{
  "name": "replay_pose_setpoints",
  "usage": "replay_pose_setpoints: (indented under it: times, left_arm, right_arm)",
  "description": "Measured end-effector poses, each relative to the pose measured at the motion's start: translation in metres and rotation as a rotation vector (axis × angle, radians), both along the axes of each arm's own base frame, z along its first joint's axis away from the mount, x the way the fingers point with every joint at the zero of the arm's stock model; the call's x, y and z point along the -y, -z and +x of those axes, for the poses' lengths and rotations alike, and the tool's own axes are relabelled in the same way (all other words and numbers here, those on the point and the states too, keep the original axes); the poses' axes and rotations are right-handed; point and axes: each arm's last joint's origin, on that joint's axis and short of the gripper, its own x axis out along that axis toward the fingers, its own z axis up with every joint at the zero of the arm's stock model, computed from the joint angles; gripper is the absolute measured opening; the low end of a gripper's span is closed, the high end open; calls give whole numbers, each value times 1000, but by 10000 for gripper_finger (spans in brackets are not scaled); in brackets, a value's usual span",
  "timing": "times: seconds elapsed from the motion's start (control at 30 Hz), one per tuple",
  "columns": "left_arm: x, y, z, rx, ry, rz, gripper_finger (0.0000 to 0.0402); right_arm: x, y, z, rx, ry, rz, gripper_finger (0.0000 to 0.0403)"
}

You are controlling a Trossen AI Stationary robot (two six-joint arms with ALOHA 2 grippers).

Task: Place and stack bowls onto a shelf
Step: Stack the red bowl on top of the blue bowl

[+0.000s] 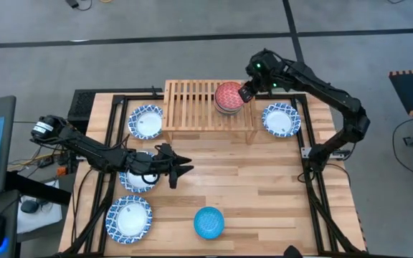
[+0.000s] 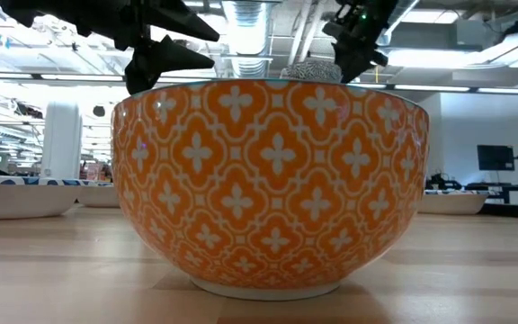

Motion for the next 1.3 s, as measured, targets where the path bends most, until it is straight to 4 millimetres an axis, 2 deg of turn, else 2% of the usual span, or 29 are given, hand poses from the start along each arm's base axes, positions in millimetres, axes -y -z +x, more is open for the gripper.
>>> replay_pose_setpoints:
  times: [0.17,0.53,0.67,0.77,0.87,0.97,1.1,1.3]
  left_arm:
    - [0,0,0,0,0,-1,155]
    - [-1,0,0,1,-6,1,155]
    - [-1,0,0,2,-11,-4,155]
    - [-2,0,0,4,-26,-1,155]
    - [-6,-3,1,26,-97,20,155]
    - [-17,-11,6,52,-154,28,155]
    - [-33,-32,16,54,-157,97,155]
    - [-60,-65,26,21,-254,199,155]
  right_arm:
    - [-6,10,-1,41,3,-6,170]
    - [-3,21,4,58,1,-19,170]
    - [-5,11,1,113,-9,-63,170]
    - [-14,-7,-2,200,-41,-128,170]
    - [-21,-14,-6,225,-60,-144,170]
    - [-25,-14,-8,239,-29,-102,170]
    - [-23,-7,-13,197,23,-35,170]
    - [-24,1,-9,187,13,-27,170]
